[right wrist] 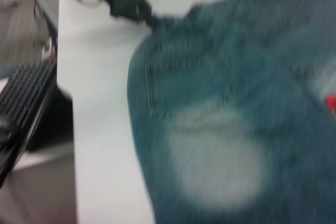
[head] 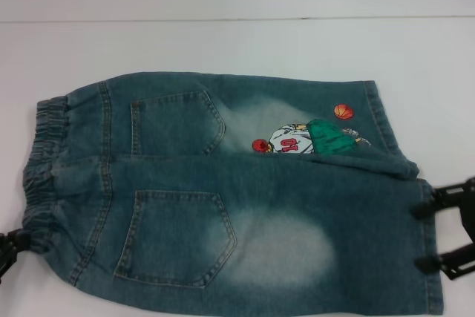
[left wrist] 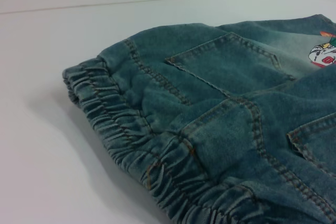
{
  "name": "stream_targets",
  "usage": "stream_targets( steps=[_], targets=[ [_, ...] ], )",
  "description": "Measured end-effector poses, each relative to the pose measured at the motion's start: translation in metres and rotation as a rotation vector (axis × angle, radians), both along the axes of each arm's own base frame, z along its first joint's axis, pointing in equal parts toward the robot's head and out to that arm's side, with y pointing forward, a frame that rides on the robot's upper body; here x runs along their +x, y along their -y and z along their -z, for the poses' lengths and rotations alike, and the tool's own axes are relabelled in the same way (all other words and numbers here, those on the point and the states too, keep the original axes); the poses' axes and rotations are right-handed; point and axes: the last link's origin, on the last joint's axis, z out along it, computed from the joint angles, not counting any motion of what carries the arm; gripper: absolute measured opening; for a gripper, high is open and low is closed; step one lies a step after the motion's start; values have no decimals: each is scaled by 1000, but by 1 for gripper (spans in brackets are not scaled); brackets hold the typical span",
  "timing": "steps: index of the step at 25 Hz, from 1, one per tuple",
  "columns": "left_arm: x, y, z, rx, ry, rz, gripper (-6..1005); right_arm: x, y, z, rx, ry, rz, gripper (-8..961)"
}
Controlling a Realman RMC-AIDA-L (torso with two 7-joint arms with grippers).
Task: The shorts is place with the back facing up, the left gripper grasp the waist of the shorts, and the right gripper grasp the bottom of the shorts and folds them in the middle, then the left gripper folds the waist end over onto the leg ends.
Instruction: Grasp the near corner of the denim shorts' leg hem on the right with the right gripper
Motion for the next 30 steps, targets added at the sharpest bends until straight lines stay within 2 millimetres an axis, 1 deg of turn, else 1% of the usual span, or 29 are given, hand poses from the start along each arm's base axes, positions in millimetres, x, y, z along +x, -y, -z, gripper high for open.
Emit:
stream_targets(
  steps=[4, 10, 14, 18, 22, 30],
  targets=[
    [0, 0, 0, -2, 0, 2, 49, 0, -7, -3, -89, 150, 76, 869],
    [0, 0, 1, -3, 2, 4, 49, -1, -13, -4, -139, 284, 151, 869],
    [1, 0, 1, -5, 7, 6, 49, -3, -10, 6, -202, 361, 164, 869],
    [0, 0, 2, -2, 5, 2, 49, -6, -6, 15, -247, 401, 174, 869],
    [0, 0, 2, 1, 6, -2, 49, -5, -5, 22, -257, 460, 216, 868],
    [1, -1, 3, 0, 10, 1, 49, -7, -1, 33, -298, 505, 212, 867]
  ],
)
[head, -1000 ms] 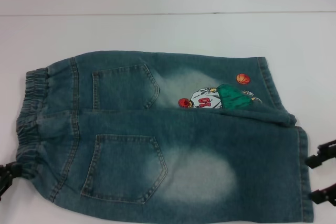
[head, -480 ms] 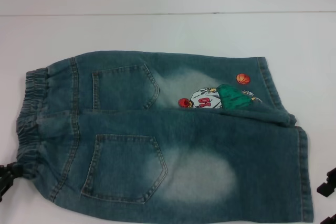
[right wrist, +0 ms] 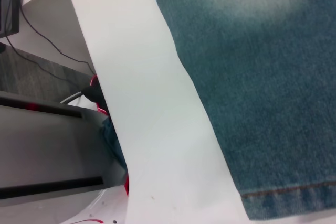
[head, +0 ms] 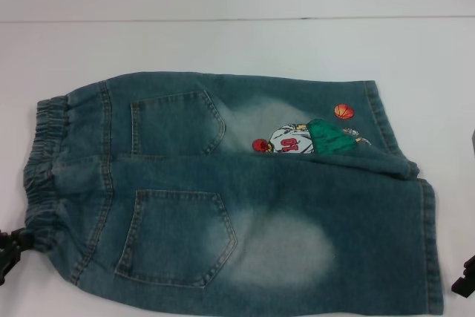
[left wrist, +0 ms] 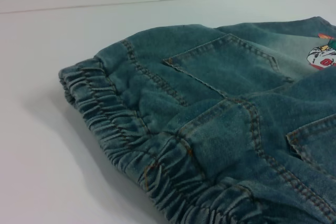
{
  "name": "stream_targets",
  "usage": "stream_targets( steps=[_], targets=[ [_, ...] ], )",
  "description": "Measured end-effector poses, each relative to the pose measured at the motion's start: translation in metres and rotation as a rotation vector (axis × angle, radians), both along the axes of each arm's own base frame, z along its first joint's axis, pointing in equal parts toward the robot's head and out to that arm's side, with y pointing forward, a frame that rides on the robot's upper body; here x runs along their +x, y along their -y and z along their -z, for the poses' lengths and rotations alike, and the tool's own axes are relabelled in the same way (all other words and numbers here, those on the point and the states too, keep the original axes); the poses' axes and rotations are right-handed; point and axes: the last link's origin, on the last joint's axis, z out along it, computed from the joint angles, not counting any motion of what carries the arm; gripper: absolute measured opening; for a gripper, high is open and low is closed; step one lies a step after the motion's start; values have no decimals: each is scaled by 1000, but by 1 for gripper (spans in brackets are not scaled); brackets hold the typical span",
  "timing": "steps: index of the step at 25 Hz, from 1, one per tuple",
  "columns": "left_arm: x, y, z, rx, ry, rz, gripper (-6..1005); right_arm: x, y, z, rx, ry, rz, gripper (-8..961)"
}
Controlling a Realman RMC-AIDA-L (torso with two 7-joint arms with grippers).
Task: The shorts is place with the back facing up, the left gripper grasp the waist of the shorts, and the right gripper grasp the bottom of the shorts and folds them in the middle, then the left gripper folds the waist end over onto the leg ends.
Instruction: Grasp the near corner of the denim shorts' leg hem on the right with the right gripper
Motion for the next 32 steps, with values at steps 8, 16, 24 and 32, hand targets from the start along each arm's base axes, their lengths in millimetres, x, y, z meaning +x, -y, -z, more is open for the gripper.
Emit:
stream_targets(
  steps=[8, 16, 24, 32],
  targets=[
    [1, -1, 0, 0, 3, 2, 49, 2, 2, 9, -16, 18, 17, 869],
    [0, 0, 0, 3, 1, -2, 49, -5, -1, 16, -21, 1, -1, 868],
    [-3, -1, 4, 3, -4, -13, 49, -11, -5, 23, -25, -27, -34, 864],
    [-3, -2, 4, 2, -9, -14, 49, -14, -6, 22, -22, -53, -42, 865]
  ],
)
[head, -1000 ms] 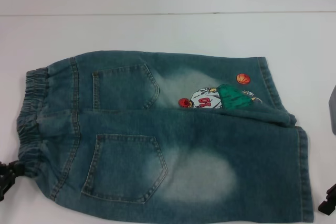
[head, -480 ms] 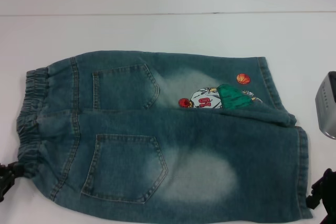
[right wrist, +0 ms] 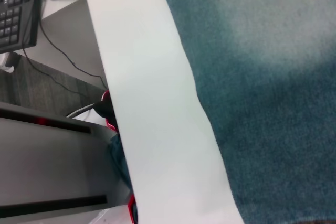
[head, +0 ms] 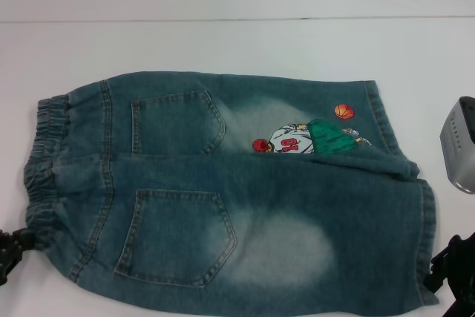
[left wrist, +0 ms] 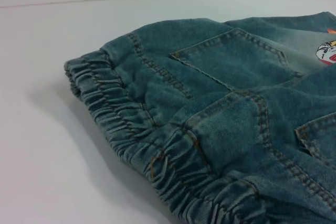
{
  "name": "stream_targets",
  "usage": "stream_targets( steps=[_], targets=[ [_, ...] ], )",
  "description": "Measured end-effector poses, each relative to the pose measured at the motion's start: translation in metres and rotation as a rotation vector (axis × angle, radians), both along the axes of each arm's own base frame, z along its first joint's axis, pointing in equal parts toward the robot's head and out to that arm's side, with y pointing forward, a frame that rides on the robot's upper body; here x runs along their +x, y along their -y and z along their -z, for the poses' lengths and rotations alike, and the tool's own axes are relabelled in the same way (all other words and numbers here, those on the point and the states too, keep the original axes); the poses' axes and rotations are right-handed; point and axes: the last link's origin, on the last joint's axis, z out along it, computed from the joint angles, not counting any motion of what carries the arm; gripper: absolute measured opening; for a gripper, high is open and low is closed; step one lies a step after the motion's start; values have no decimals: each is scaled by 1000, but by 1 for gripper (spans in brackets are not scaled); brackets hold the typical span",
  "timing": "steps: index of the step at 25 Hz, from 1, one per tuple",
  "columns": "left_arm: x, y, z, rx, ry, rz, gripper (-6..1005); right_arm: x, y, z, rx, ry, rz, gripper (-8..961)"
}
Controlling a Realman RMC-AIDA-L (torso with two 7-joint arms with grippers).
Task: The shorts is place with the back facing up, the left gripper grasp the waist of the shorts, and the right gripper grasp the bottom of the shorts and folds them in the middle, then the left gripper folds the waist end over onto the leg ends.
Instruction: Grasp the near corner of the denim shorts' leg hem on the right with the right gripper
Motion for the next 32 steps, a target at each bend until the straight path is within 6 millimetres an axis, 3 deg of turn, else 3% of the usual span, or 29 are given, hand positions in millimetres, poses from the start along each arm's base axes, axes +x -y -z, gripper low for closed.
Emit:
stream_targets(
  steps=[8, 16, 23, 32],
  targets=[
    [0, 0, 1, -3, 0, 1, 49, 4, -4, -3, 40, 17, 5, 864],
    [1, 0, 3, -7, 6, 2, 49, 2, -4, -2, 37, -1, -4, 758],
    [0, 0, 3, -8, 6, 2, 49, -6, 1, -2, -13, -88, -28, 758],
    [0, 0, 4, -10, 6, 2, 48, 1, -3, -5, 44, -35, 1, 759]
  ],
)
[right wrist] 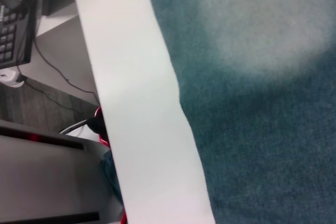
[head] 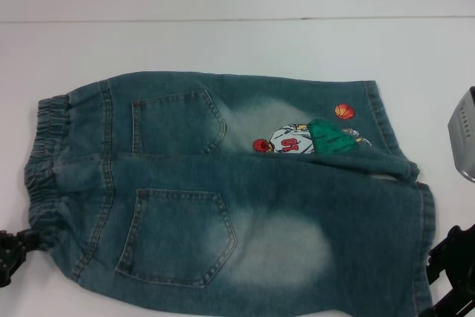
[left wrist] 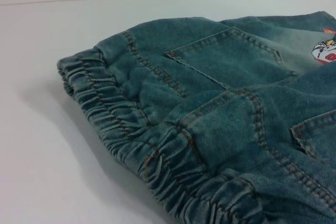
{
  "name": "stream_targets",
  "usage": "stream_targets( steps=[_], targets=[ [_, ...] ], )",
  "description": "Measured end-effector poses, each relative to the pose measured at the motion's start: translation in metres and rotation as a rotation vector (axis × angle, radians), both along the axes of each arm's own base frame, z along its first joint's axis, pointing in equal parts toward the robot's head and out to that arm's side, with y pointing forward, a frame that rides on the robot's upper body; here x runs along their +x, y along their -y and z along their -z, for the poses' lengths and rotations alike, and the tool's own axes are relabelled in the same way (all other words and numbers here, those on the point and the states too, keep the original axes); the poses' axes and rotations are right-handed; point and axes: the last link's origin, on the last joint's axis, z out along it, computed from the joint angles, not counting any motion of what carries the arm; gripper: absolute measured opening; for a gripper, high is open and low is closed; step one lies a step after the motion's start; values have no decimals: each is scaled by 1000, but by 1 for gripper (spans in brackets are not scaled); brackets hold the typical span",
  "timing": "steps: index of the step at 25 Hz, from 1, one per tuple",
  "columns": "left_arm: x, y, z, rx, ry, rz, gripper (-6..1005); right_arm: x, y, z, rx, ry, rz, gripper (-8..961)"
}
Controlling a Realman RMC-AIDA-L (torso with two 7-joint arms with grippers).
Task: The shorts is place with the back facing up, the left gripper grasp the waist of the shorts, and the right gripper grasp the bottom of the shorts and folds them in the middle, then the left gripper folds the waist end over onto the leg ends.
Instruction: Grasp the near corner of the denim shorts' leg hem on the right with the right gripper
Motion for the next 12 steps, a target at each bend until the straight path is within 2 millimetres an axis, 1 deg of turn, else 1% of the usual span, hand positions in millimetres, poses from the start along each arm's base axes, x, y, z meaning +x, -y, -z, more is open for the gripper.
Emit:
stream_targets(
  steps=[5, 12],
  targets=[
    [1, -1, 1, -10, -3, 8, 48, 3, -2, 1, 22, 9, 2, 759],
    [2, -1, 2, -14, -4, 11, 48, 0, 4, 9, -35, 1, -14, 758]
  ],
)
